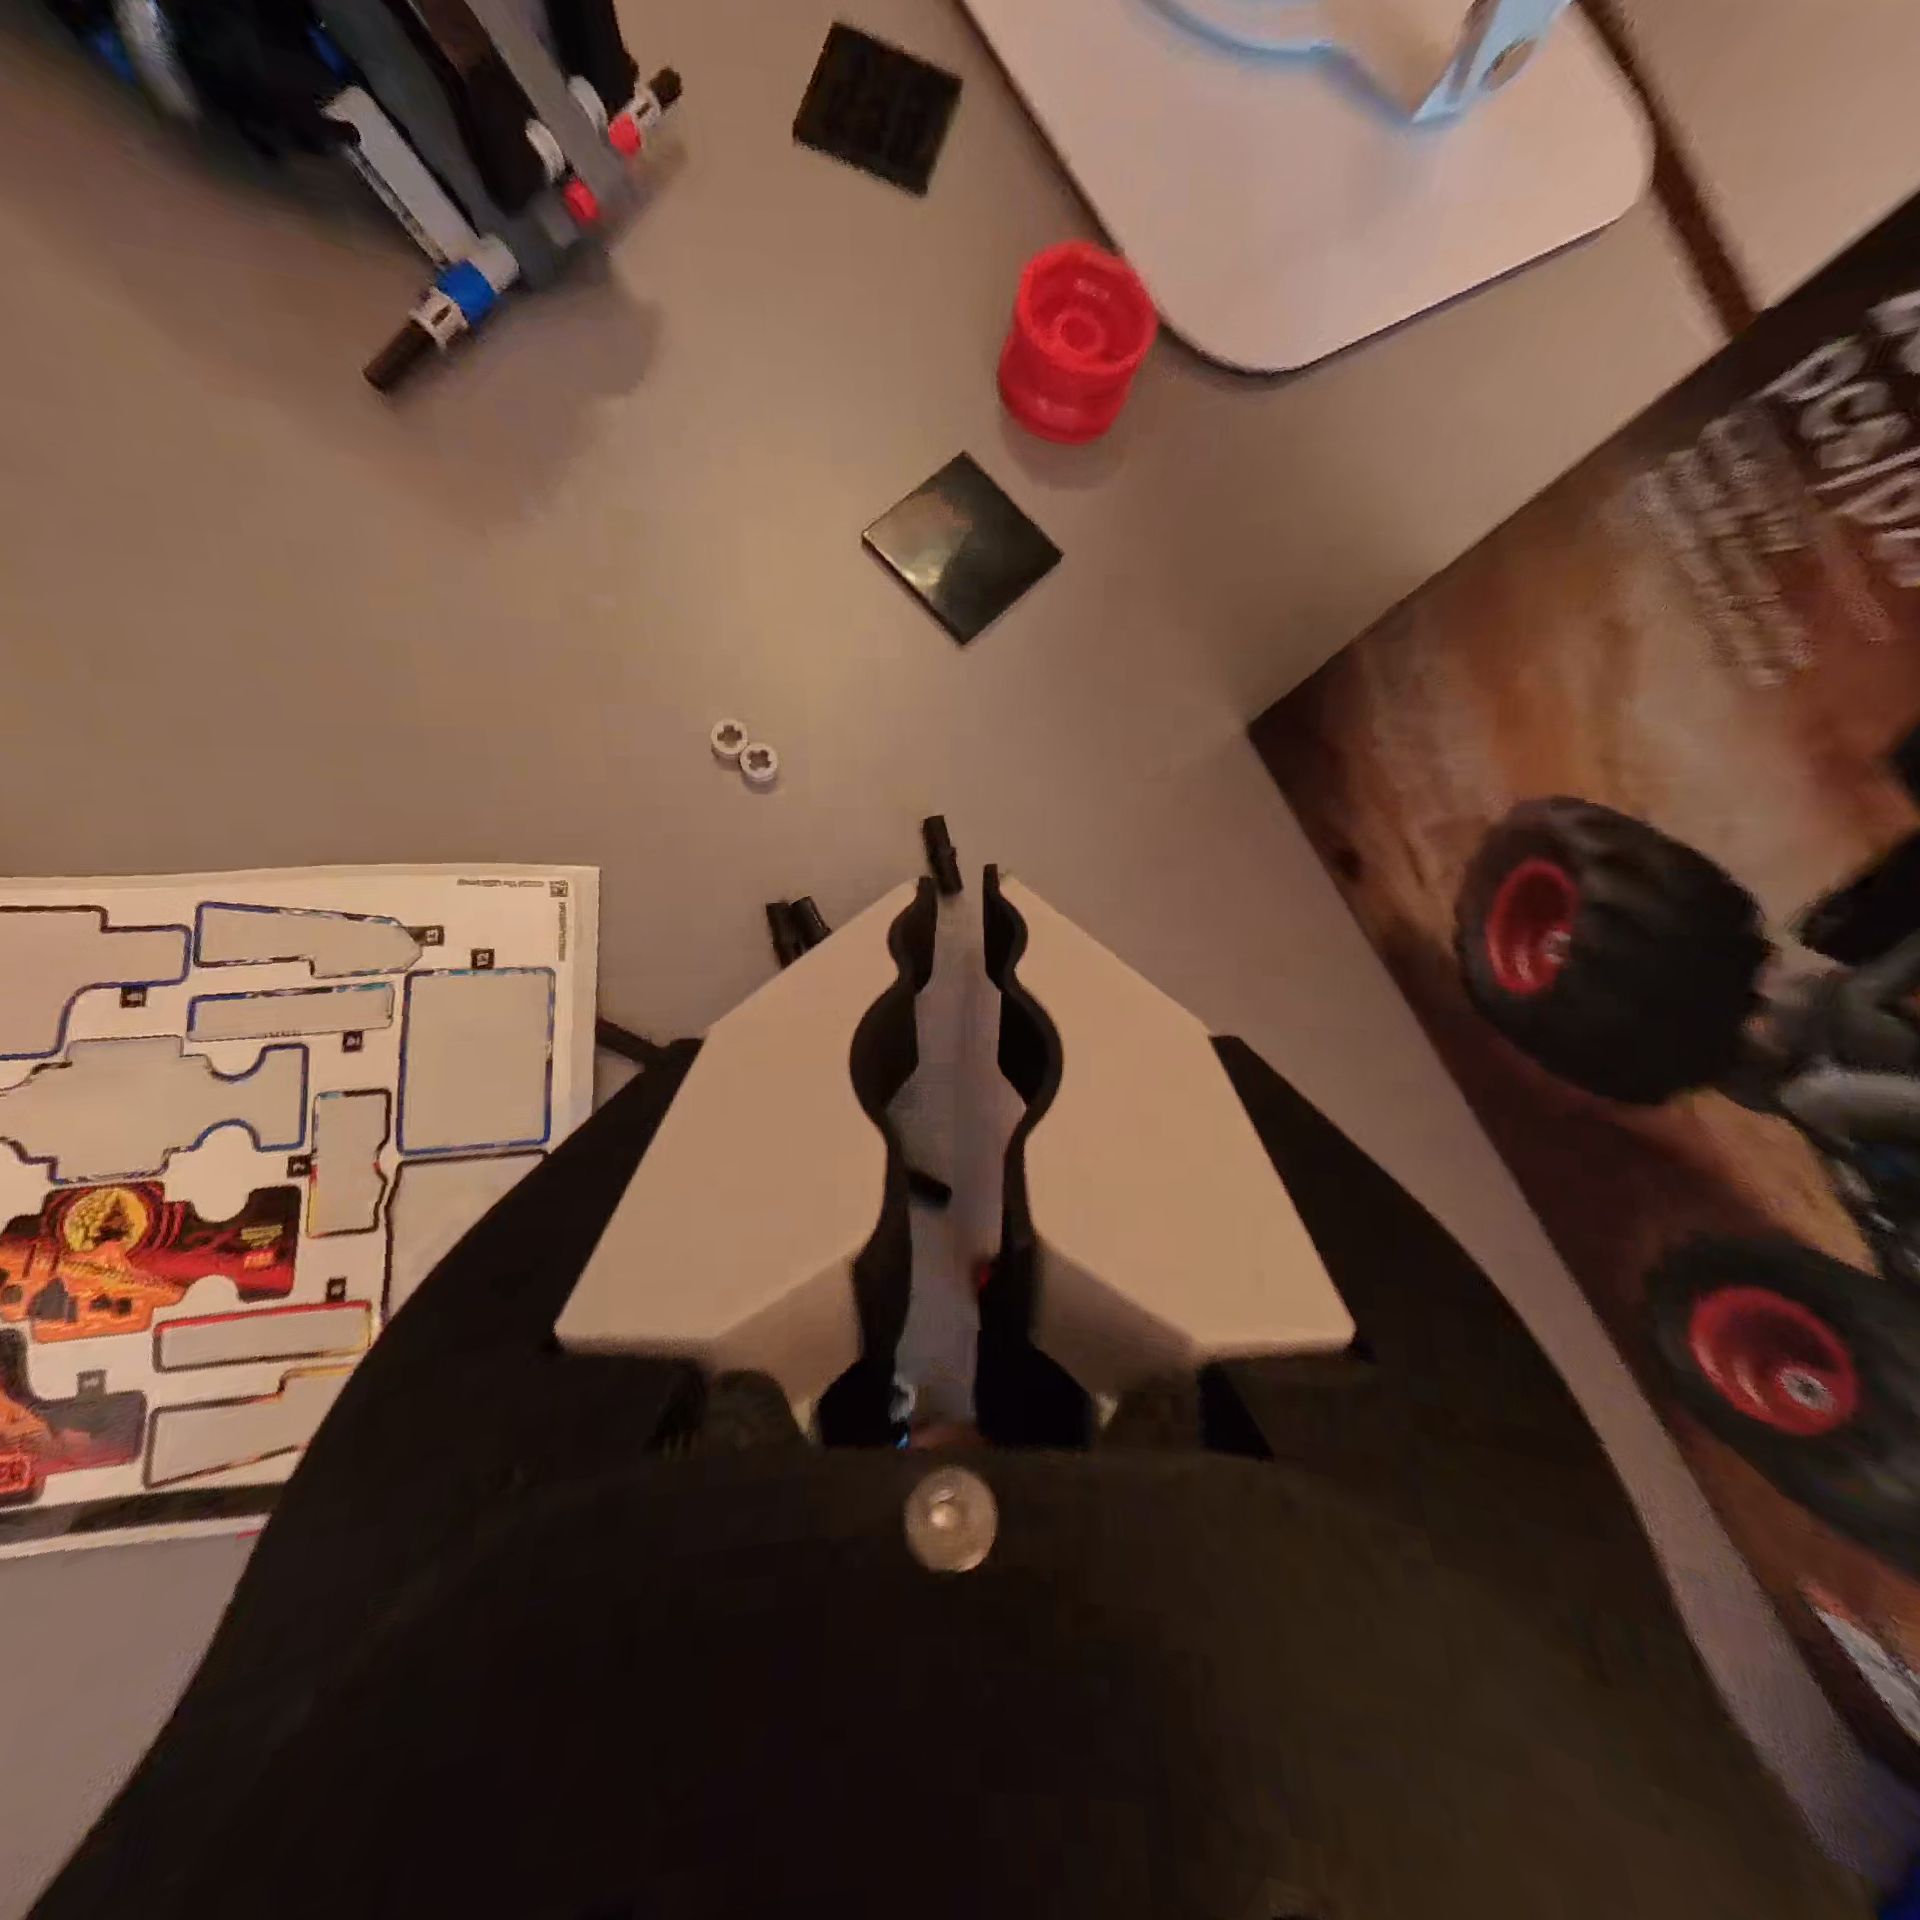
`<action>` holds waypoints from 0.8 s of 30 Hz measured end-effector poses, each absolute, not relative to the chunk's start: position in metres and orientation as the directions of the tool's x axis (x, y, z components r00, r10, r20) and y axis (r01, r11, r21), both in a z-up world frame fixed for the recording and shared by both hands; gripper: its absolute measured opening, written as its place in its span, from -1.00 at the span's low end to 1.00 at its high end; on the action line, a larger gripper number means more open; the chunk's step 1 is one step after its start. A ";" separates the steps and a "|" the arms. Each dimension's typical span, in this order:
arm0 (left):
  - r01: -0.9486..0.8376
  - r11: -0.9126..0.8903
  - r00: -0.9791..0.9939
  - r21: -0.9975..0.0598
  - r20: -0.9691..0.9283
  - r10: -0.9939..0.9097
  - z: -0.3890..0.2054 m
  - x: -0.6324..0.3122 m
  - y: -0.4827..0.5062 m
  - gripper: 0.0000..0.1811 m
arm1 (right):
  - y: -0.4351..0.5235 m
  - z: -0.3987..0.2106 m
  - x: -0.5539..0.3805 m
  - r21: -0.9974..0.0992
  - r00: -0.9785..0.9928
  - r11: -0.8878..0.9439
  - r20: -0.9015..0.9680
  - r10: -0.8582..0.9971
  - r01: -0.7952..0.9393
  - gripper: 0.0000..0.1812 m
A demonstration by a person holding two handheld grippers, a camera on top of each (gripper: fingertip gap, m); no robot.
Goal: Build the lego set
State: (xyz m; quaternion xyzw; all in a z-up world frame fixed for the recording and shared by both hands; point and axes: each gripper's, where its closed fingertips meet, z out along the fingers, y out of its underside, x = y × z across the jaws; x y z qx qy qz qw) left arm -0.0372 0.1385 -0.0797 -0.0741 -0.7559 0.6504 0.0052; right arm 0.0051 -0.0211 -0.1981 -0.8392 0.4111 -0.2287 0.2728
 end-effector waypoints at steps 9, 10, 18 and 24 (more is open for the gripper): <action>0.111 0.158 -0.988 -0.981 -0.092 0.122 -0.083 -0.038 0.137 -0.91 | -0.017 -0.210 0.012 -0.648 0.582 -0.458 0.027 -0.813 -0.609 -0.97; 0.112 0.159 -0.989 -0.981 -0.094 0.117 -0.083 -0.037 0.137 -0.91 | -0.017 -0.210 0.012 -0.652 0.580 -0.452 0.023 -0.814 -0.608 -0.97; 0.226 0.252 -0.974 -0.941 -0.209 0.093 -0.099 -0.038 0.132 -0.91 | 0.033 -0.150 -0.018 -0.743 0.639 -0.493 0.114 -0.761 -0.453 -0.97; 0.345 0.347 -0.937 -0.872 -0.339 0.081 -0.119 -0.040 0.126 -0.91 | 0.092 -0.122 -0.051 -0.783 0.669 -0.506 0.160 -0.726 -0.362 -0.97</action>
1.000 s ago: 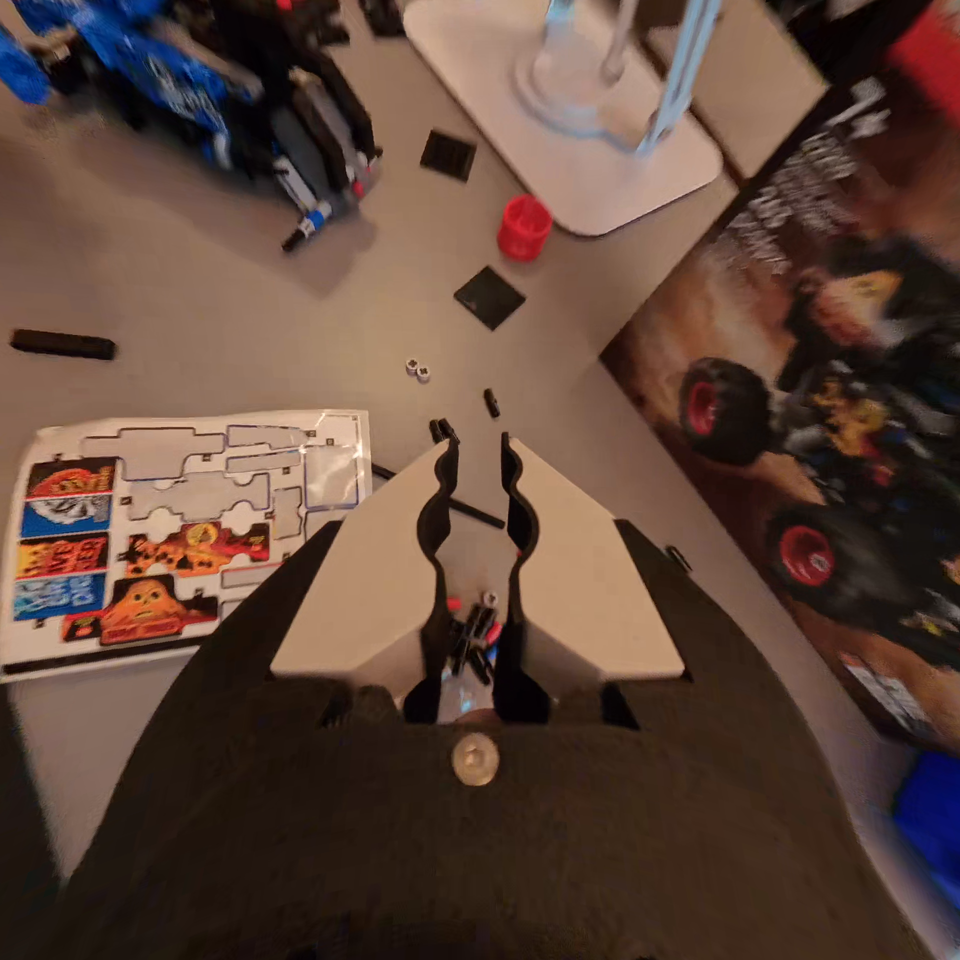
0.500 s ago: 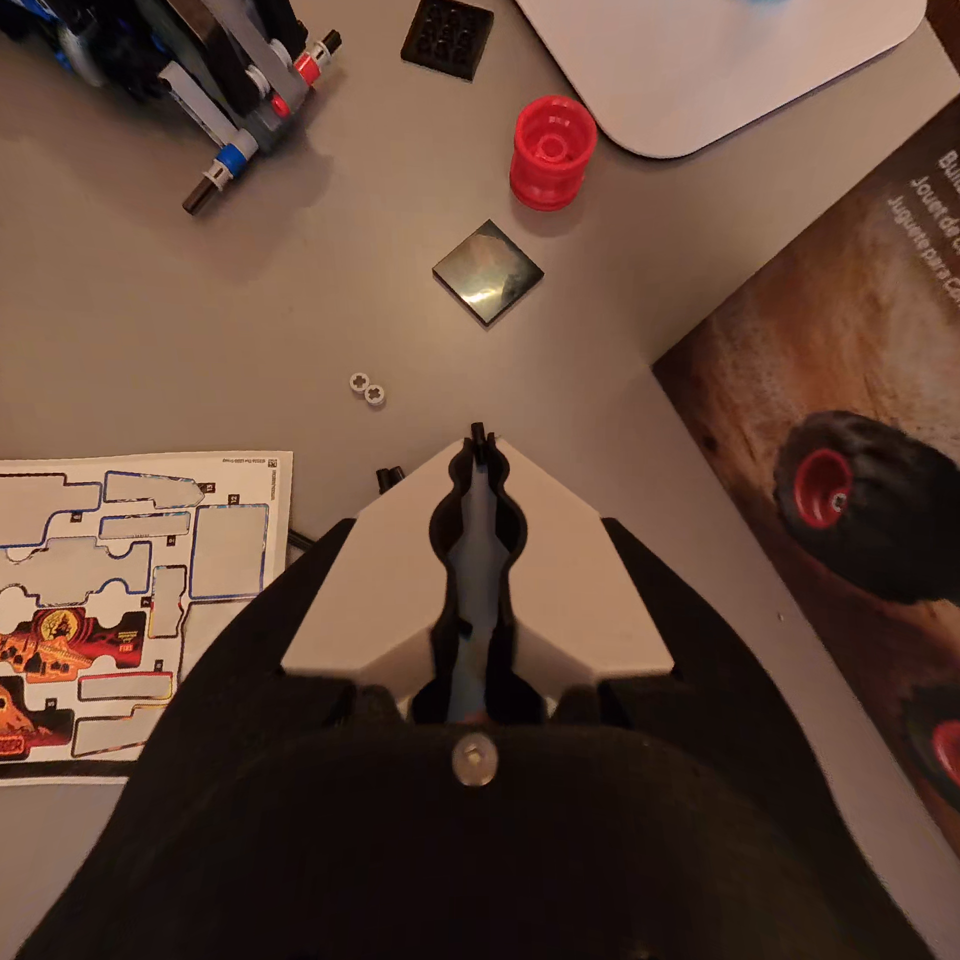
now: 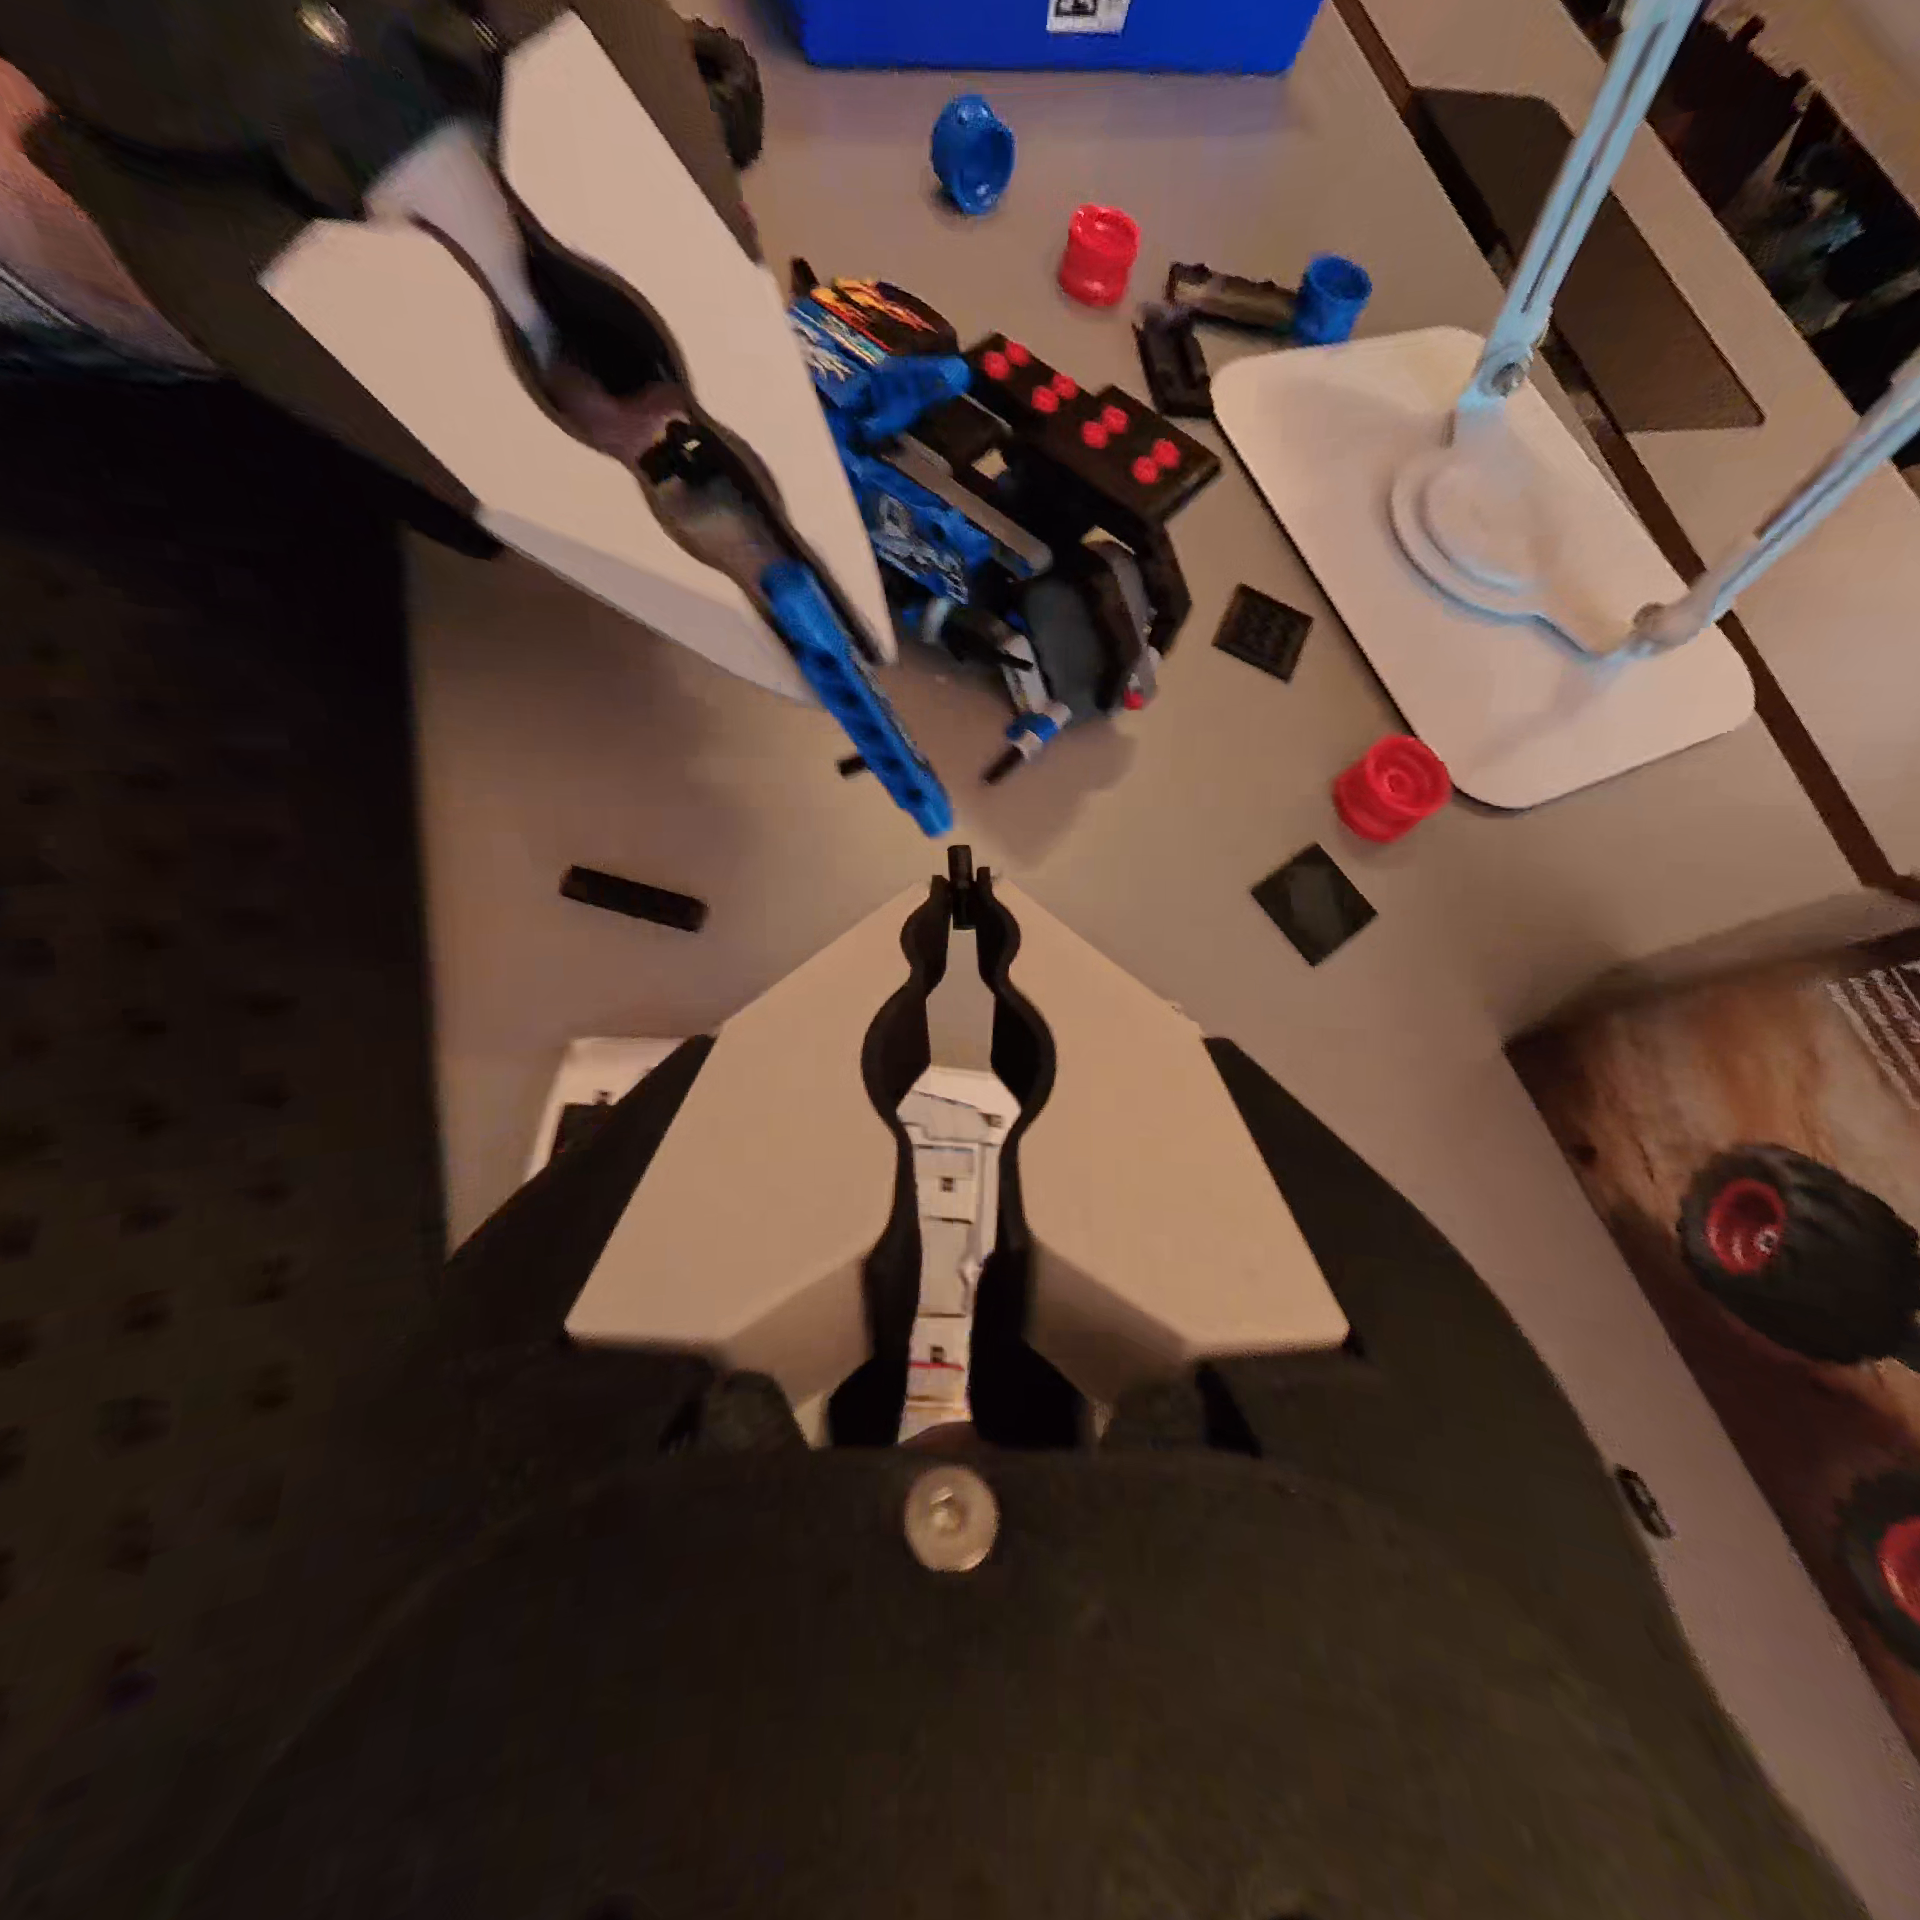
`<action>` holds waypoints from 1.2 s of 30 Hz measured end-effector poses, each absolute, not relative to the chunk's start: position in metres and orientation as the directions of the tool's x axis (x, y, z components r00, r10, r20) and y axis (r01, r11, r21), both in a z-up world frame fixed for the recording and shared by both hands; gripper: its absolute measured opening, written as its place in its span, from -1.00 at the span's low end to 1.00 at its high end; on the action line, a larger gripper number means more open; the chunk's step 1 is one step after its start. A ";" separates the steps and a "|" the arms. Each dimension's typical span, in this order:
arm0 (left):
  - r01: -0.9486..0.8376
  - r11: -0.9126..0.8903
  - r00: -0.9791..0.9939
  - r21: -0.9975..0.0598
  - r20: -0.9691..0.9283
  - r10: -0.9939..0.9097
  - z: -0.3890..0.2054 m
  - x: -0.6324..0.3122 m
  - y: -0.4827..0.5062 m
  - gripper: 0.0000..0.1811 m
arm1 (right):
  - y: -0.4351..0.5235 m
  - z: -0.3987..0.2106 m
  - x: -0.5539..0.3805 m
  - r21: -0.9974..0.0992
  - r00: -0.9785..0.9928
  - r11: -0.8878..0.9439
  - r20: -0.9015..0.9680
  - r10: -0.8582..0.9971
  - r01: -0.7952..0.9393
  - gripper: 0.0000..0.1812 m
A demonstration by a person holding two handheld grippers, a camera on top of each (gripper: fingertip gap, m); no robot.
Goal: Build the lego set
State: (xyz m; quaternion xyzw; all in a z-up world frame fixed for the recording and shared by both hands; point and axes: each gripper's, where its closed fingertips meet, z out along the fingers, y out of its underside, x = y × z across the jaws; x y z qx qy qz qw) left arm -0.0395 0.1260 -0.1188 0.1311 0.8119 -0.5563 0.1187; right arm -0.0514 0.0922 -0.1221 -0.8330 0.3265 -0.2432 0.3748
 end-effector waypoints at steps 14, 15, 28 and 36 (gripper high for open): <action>0.385 0.439 -0.918 -0.812 -0.388 0.088 -0.139 -0.041 0.119 -0.91 | 0.111 -0.135 -0.051 -0.753 0.571 -0.559 0.303 -0.763 -0.347 -0.97; 0.393 0.448 -0.913 -0.803 -0.398 0.086 -0.141 -0.040 0.118 -0.91 | 0.111 -0.136 -0.050 -0.751 0.568 -0.562 0.308 -0.763 -0.348 -0.98; 0.423 0.502 -0.889 -0.754 -0.454 0.066 -0.149 -0.037 0.116 -0.91 | 0.110 -0.145 -0.047 -0.635 0.503 -0.688 0.493 -0.710 -0.350 -0.98; 0.442 0.493 -0.874 -0.750 -0.483 0.048 -0.147 -0.036 0.116 -0.92 | 0.112 -0.143 -0.045 -0.581 0.452 -0.748 0.600 -0.660 -0.320 -0.97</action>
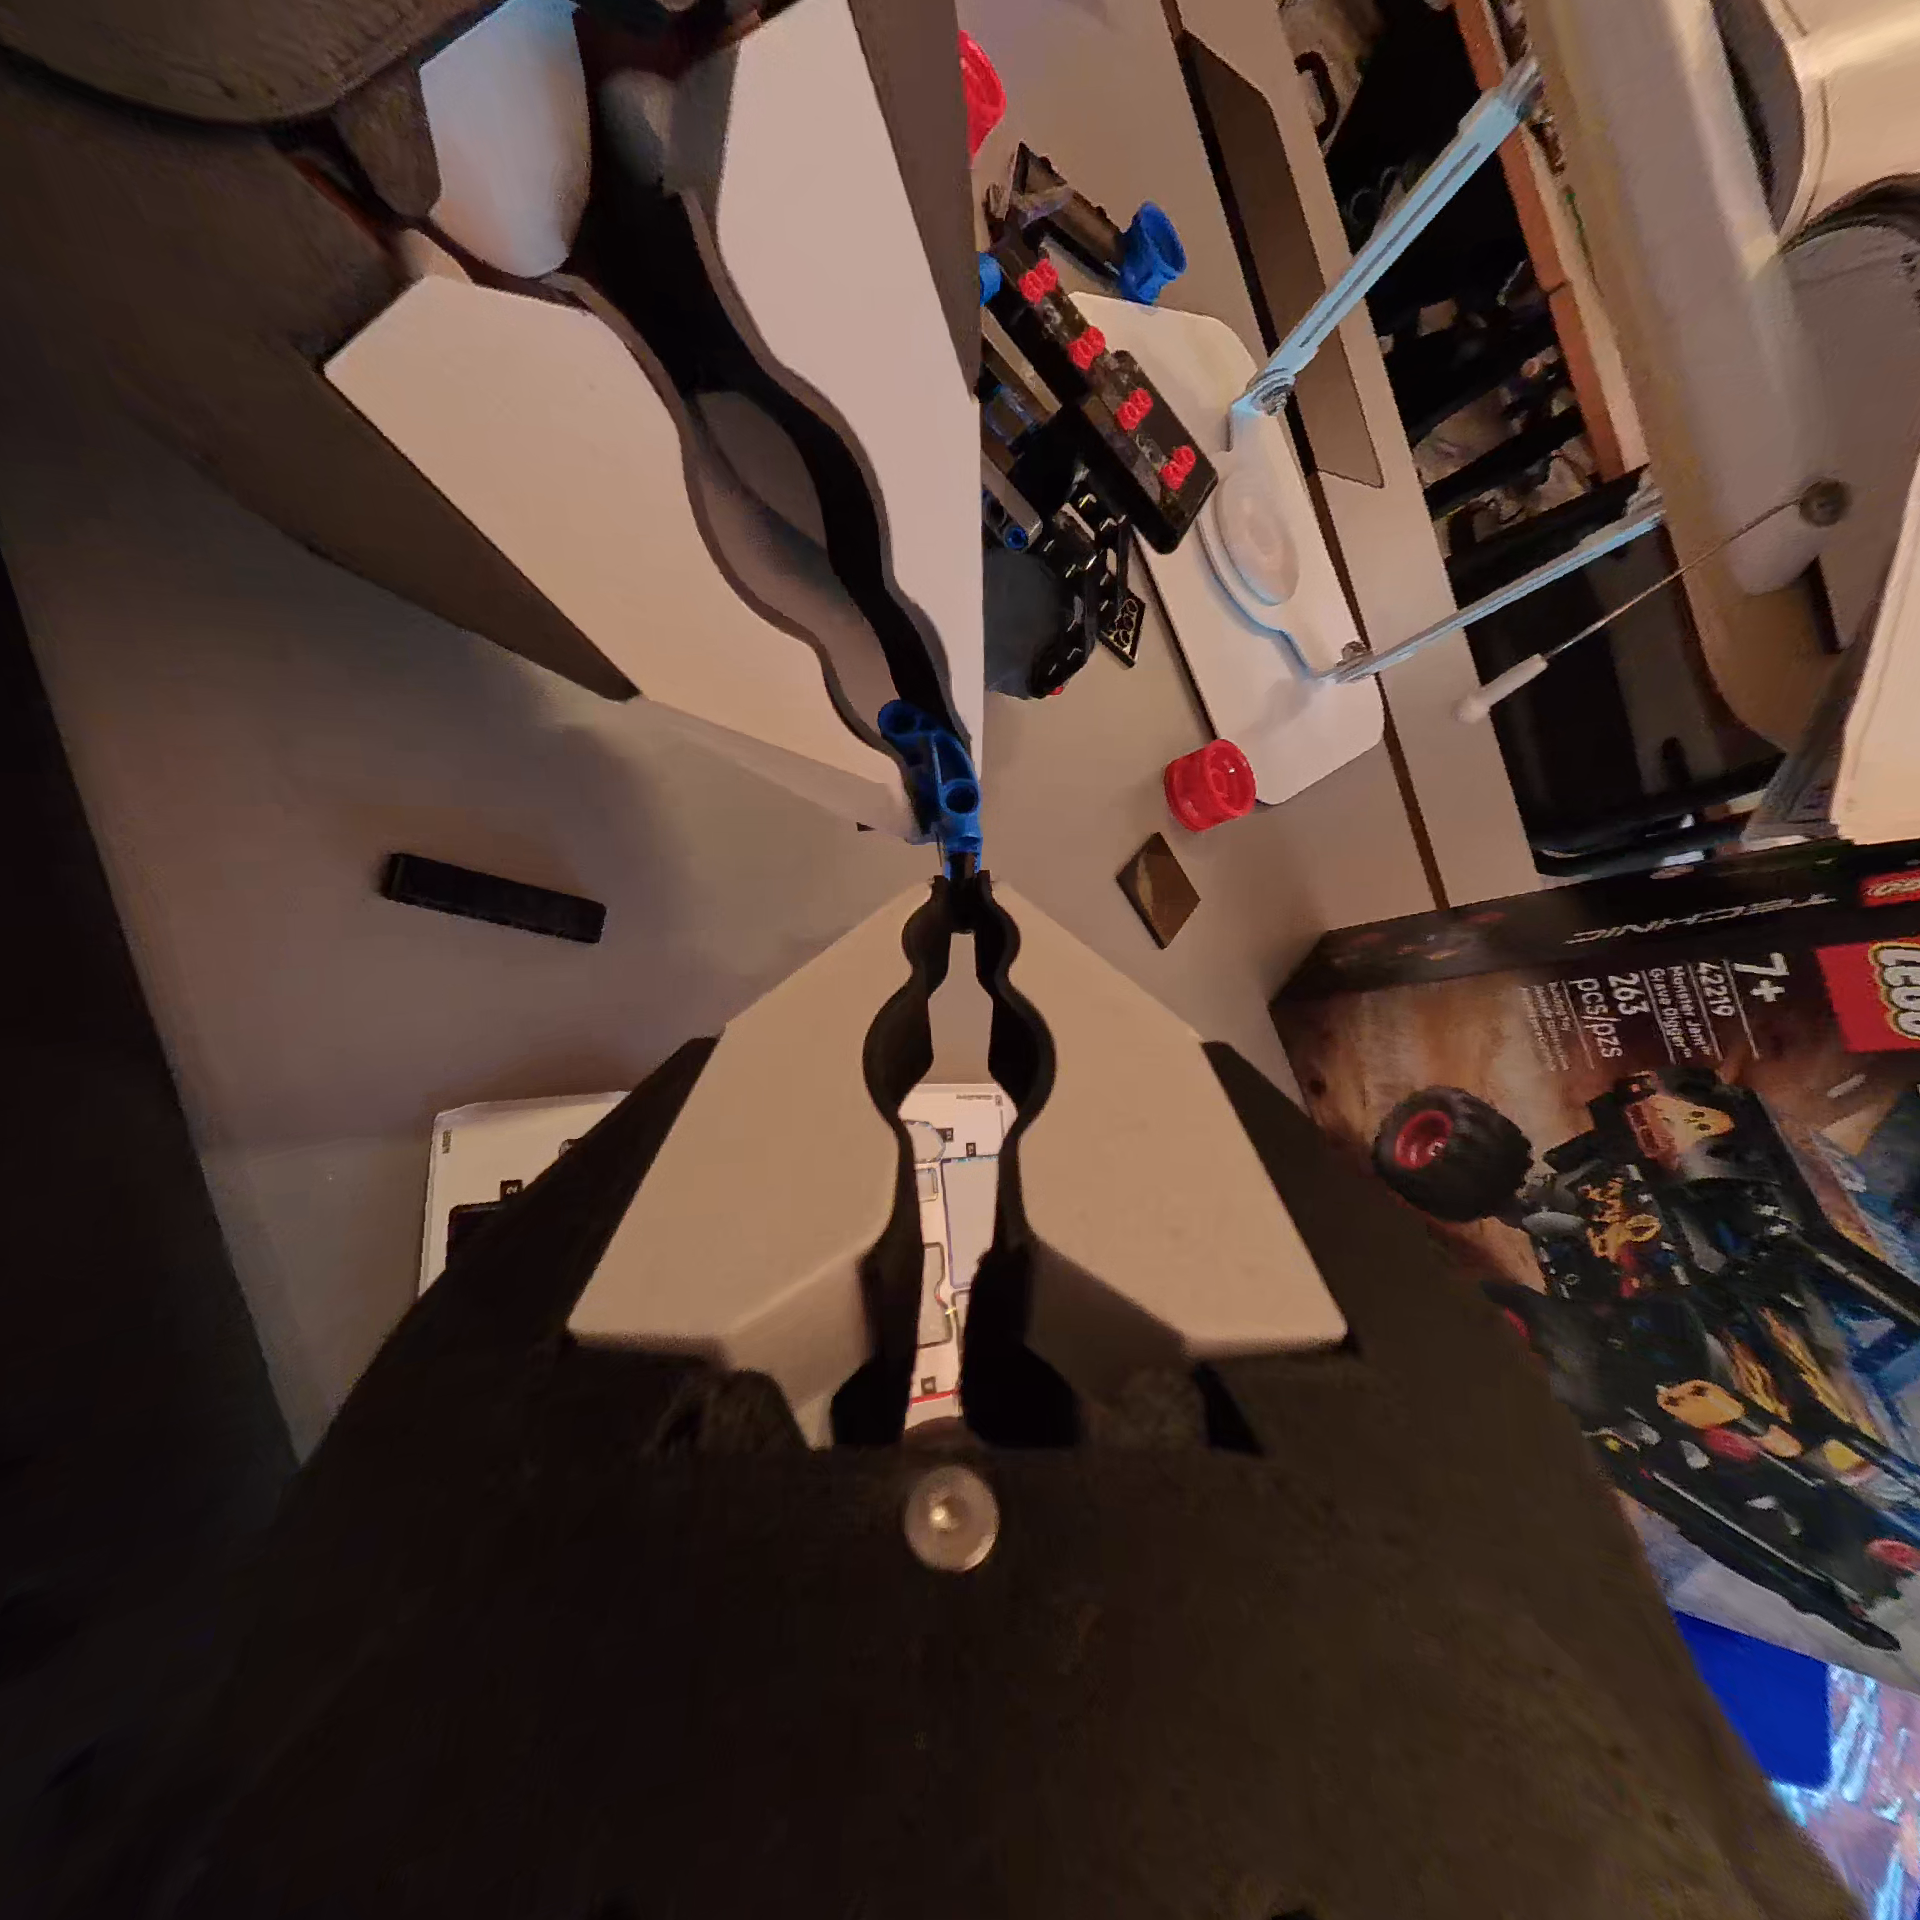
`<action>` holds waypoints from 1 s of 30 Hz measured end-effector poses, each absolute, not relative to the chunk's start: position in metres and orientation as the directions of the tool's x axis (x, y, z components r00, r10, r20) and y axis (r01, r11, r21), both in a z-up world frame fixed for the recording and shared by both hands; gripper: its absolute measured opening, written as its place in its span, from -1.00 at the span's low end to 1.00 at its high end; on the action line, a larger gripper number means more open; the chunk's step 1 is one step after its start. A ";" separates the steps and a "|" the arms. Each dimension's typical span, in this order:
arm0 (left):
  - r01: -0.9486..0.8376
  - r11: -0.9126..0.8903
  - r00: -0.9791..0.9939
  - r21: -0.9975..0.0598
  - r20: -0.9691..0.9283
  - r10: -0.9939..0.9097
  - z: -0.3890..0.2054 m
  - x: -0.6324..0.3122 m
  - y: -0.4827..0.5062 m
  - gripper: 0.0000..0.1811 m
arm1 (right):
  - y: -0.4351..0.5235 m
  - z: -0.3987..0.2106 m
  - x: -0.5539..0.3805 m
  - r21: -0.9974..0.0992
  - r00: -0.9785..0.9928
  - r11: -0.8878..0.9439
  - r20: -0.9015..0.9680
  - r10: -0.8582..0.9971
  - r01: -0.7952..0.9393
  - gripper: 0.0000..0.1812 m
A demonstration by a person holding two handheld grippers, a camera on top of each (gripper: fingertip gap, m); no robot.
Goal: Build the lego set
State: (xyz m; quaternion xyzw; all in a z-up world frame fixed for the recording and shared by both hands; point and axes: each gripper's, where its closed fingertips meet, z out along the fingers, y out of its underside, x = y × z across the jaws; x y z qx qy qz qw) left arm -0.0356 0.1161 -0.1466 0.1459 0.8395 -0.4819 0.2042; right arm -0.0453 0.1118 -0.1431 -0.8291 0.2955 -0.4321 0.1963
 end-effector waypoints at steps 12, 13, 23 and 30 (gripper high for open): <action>0.493 0.465 -0.844 -0.736 -0.534 0.050 -0.140 -0.039 0.115 -0.93 | 0.113 -0.140 -0.045 -0.542 0.455 -0.789 0.648 -0.611 -0.288 -0.99; 0.479 0.451 -0.857 -0.753 -0.513 0.052 -0.139 -0.042 0.115 -0.93 | 0.114 -0.139 -0.045 -0.554 0.461 -0.785 0.640 -0.615 -0.277 -0.99; 0.416 0.398 -0.895 -0.818 -0.445 0.021 -0.126 -0.038 0.117 -0.92 | 0.110 -0.123 -0.048 -0.744 0.515 -0.625 0.449 -0.730 -0.236 -0.98; 0.433 0.390 -0.888 -0.813 -0.459 0.030 -0.125 -0.042 0.116 -0.93 | 0.112 -0.122 -0.050 -0.736 0.518 -0.639 0.465 -0.717 -0.224 -1.00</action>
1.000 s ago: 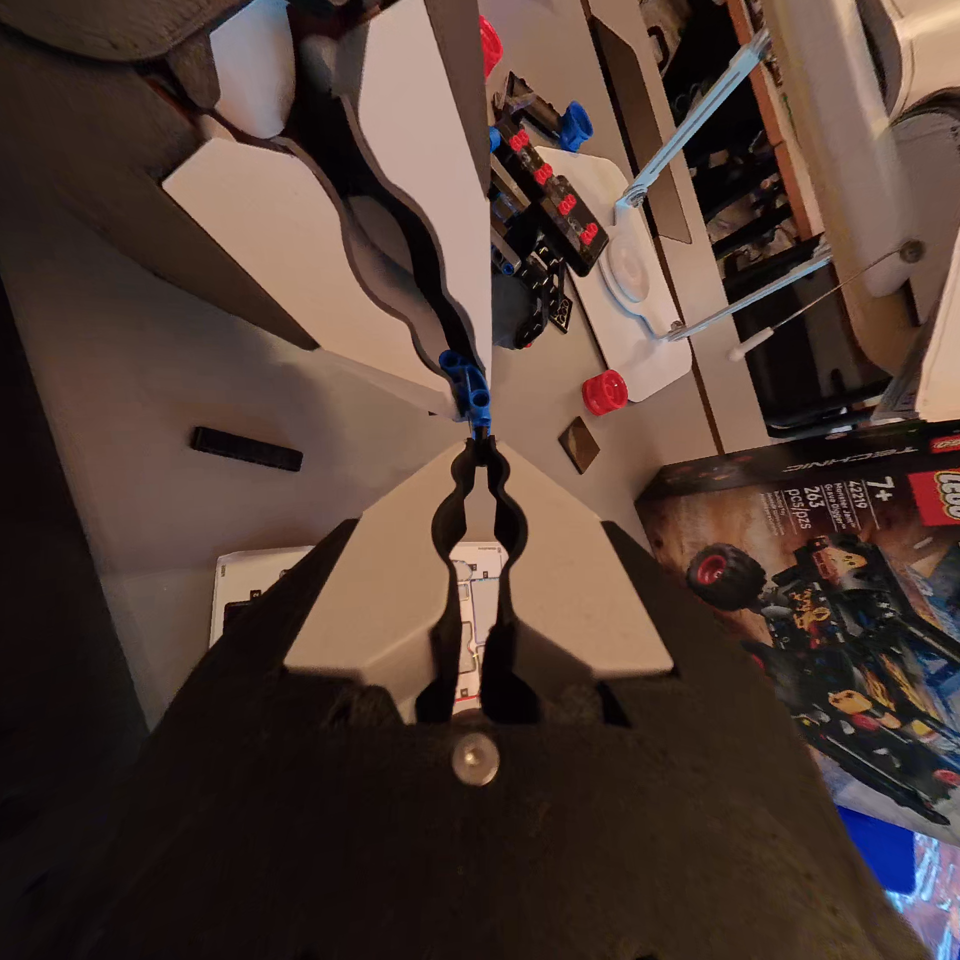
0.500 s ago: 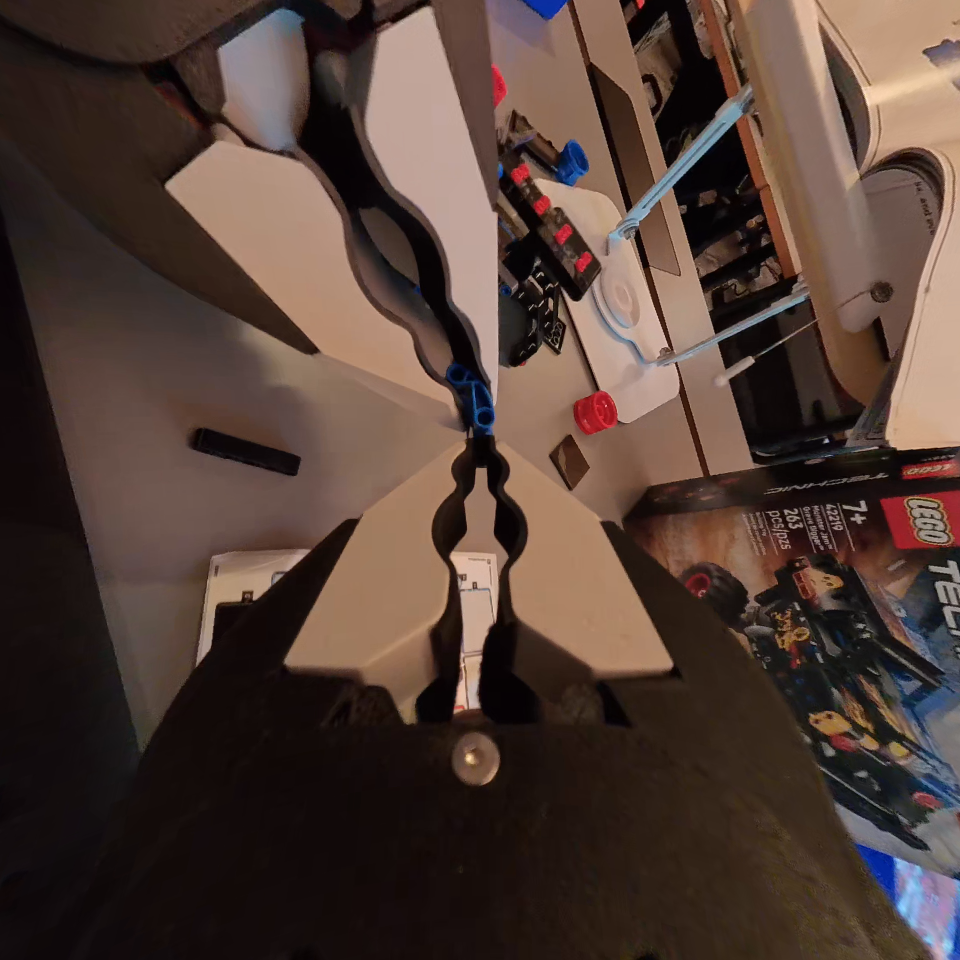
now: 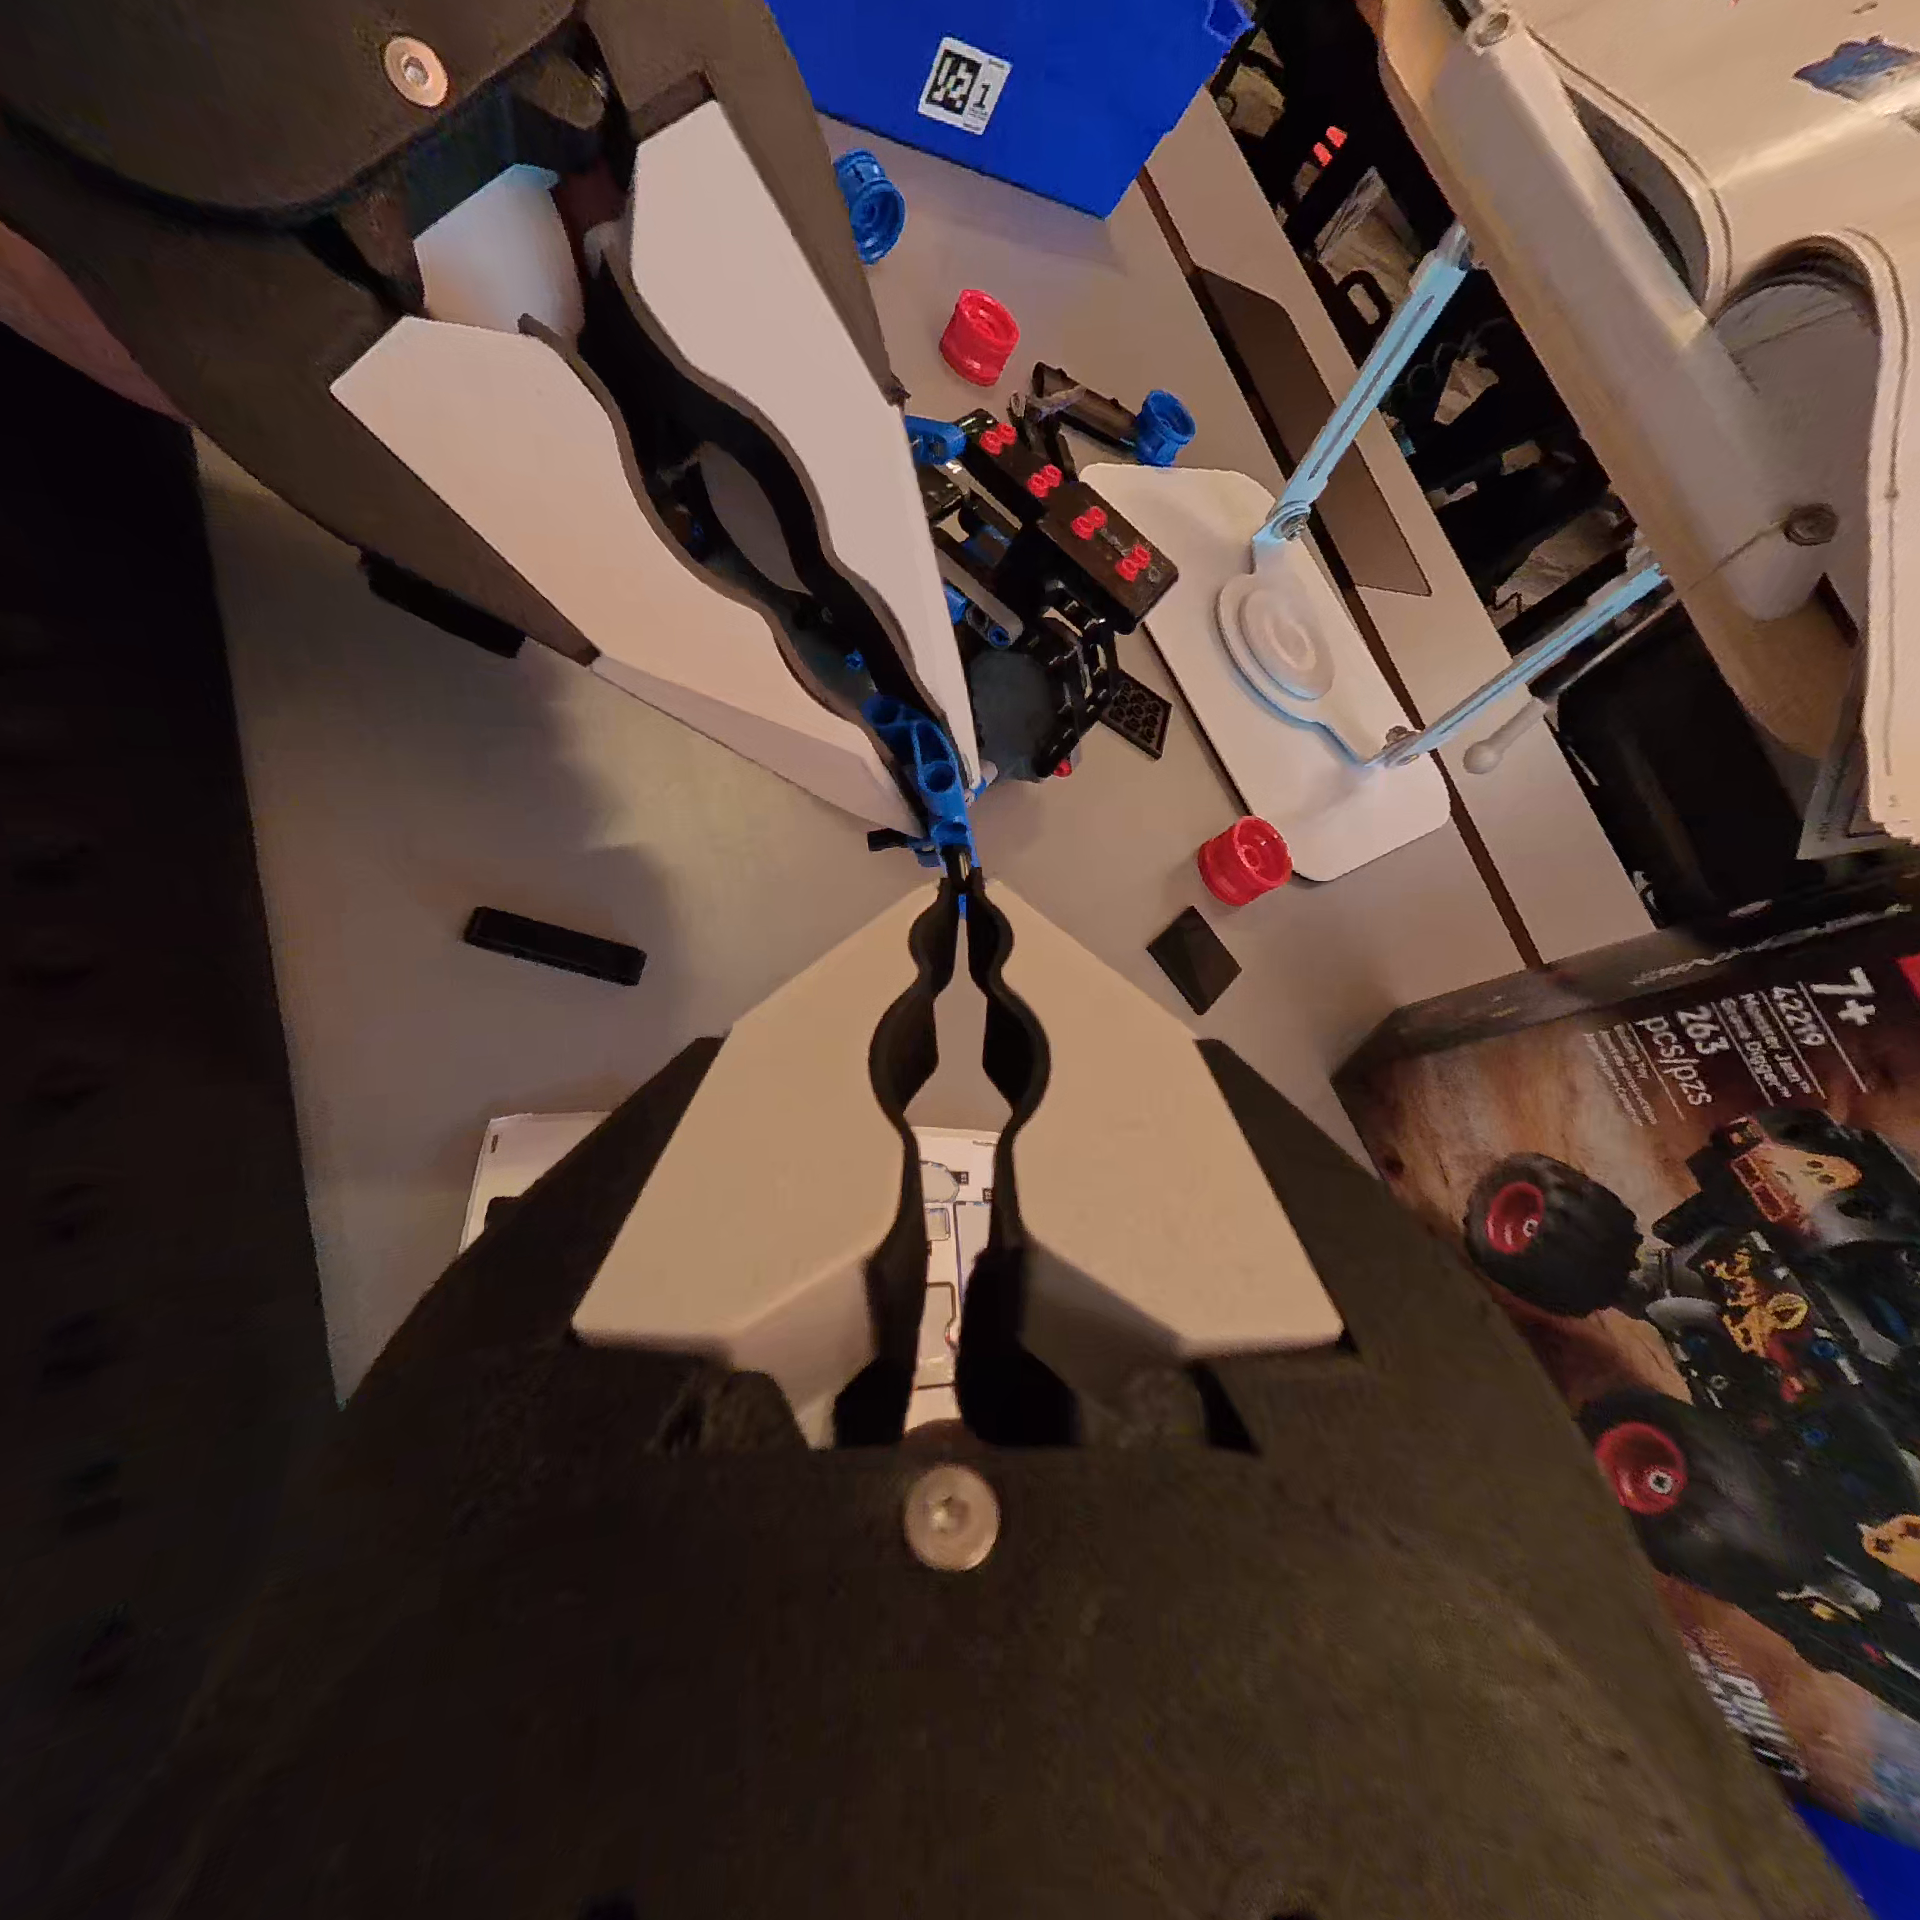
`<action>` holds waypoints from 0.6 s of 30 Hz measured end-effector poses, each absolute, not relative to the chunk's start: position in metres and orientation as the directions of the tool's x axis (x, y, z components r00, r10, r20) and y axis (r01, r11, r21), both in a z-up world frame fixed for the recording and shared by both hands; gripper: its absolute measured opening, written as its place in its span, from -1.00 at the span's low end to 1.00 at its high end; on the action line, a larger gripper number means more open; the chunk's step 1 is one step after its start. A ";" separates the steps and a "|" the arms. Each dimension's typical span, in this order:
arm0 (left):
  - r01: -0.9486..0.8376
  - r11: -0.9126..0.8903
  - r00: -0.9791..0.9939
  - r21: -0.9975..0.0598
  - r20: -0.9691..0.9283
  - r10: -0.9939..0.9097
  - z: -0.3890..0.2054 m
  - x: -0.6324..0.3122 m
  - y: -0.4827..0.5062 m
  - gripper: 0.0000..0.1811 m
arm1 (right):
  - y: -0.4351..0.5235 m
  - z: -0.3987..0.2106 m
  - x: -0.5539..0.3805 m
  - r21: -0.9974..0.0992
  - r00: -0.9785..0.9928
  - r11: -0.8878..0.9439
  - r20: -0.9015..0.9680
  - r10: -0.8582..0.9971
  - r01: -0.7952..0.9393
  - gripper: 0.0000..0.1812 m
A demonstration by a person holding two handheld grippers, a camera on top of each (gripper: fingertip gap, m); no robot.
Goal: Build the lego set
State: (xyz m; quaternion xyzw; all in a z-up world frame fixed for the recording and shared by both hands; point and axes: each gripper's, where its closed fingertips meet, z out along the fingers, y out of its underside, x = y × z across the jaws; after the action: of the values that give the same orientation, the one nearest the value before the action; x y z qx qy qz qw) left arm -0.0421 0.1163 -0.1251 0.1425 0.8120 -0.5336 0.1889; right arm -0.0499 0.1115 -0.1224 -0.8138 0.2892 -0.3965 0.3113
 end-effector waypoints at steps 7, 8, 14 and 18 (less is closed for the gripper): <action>0.420 0.373 -0.896 -0.827 -0.443 0.027 -0.122 -0.043 0.116 -0.92 | 0.109 -0.120 -0.053 -0.767 0.543 -0.602 0.416 -0.729 -0.221 -1.00; 0.414 0.377 -0.898 -0.828 -0.440 0.019 -0.122 -0.041 0.116 -0.92 | 0.100 -0.121 -0.055 -0.770 0.541 -0.588 0.394 -0.743 -0.248 -0.99; 0.251 0.476 -0.965 -0.843 -0.254 0.058 -0.150 -0.037 0.117 -0.91 | 0.011 -0.126 -0.066 -0.752 0.437 -0.512 0.329 -0.838 -0.416 -0.97; 0.223 0.527 -0.973 -0.820 -0.218 0.073 -0.164 -0.038 0.118 -0.91 | -0.014 -0.155 -0.054 -0.662 0.493 -0.552 0.303 -0.816 -0.506 -0.95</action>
State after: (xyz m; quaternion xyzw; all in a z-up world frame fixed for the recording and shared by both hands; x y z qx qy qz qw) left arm -0.0378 0.1182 -0.1639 0.0850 0.8702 -0.4790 0.0783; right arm -0.0545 -0.0136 -0.1554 -0.8263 0.4000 -0.3055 0.2529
